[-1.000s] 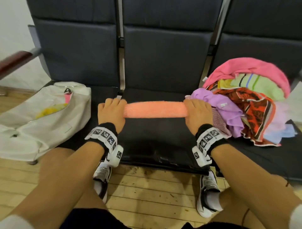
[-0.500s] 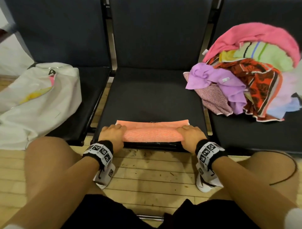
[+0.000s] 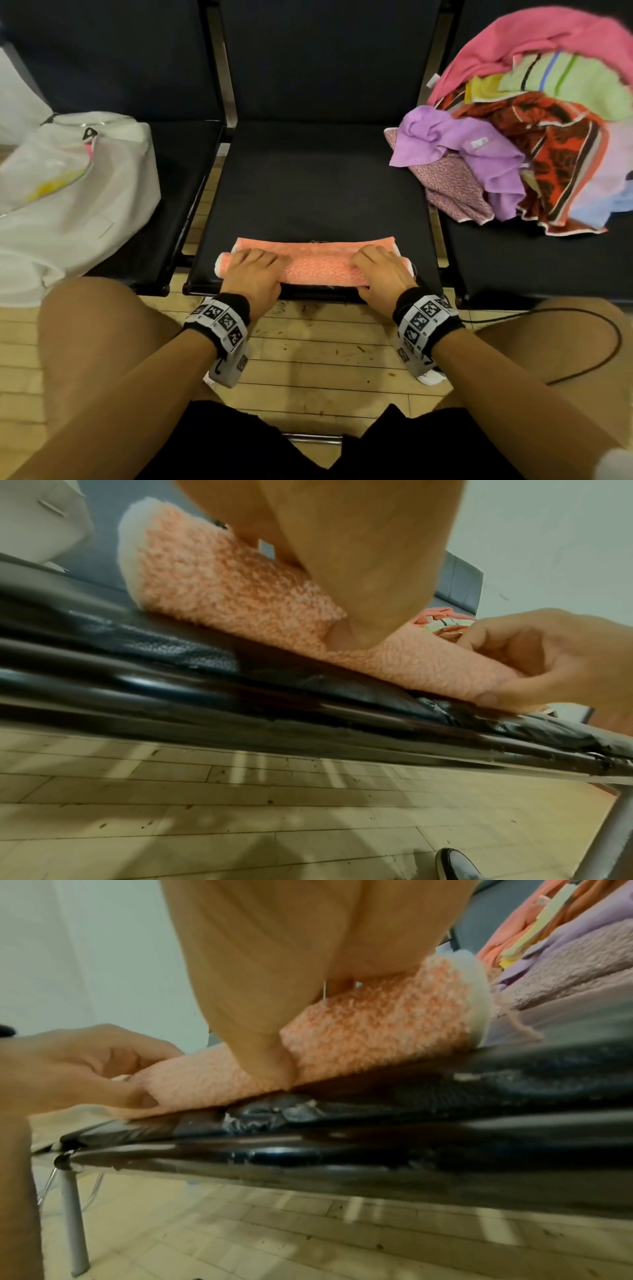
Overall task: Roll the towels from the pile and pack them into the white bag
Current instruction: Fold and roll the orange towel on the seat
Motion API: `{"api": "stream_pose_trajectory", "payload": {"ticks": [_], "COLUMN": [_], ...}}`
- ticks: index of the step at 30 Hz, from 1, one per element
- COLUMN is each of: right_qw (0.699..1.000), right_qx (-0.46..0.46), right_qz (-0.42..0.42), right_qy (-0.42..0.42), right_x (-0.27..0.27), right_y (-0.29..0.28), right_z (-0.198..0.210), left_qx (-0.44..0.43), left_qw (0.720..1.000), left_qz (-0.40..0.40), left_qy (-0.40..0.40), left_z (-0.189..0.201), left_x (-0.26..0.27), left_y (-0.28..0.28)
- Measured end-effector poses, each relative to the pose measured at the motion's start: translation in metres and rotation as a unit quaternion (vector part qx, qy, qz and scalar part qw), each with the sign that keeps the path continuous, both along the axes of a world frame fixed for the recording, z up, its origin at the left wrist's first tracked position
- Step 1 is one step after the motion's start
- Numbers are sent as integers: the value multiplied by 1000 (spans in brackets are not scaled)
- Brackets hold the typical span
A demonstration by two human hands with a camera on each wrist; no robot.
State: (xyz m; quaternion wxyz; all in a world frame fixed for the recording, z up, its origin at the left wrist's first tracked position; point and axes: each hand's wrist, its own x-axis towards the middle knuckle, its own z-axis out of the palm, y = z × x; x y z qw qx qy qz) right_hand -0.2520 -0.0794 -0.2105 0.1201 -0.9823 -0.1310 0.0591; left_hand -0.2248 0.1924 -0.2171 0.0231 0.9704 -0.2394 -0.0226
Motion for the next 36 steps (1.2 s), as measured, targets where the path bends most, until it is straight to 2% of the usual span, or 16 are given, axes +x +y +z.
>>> {"api": "stream_pose_trajectory", "payload": {"ticks": [5,10,13,16,18,24,29,36], "right_qw": [1000,1000,1000,996,994,997,999,999], "right_qx": [17,-15,16,39,39,23,-11,-23], "right_qz": [1,19,-9,-7,-4,-29,-42,-47], "right_qy": [4,-1,-13,-81,-101,-64,-14,-7], "right_x": [5,5,6,6,6,4,4,12], "right_y": [-3,-5,-5,-3,-2,0,1,-4], "right_z": [1,-2,-2,-5,-8,-13,-19,-20], "left_qx": [-1,-21,-28,-40,-29,-38,5,-31], "left_qw": [1000,996,999,999,998,999,999,994], "left_qz": [20,20,20,-3,-19,20,29,68], "left_qy": [23,83,37,-29,-43,10,46,74], "left_z": [6,2,-4,-4,-4,-6,-15,-15], "left_x": [4,0,0,-2,-4,-3,4,13], "left_y": [0,-2,-1,-2,-6,-8,-4,0]}}
